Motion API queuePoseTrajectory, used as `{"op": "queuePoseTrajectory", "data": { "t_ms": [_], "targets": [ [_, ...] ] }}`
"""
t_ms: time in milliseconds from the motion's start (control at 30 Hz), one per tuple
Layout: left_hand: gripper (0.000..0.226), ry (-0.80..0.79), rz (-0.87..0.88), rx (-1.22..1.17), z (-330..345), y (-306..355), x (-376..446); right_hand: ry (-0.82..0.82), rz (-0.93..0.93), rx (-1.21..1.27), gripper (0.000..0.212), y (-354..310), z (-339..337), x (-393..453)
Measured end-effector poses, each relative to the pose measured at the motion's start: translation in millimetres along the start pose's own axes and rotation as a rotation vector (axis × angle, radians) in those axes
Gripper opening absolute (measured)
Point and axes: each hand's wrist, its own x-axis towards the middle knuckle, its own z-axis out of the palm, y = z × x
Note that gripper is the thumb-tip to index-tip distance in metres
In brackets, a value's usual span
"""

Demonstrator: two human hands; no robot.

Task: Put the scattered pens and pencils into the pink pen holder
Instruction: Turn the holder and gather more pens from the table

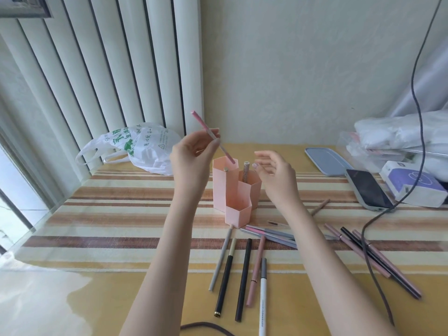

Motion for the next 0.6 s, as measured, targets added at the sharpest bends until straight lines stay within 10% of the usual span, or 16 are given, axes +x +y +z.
{"op": "queuePoseTrajectory", "data": {
  "t_ms": [600],
  "targets": [
    [0.042, -0.212, -0.126, 0.304, 2, -37, -1, -0.027, -0.119, -0.098, 0.024, -6, 5, -19]
  ]
}}
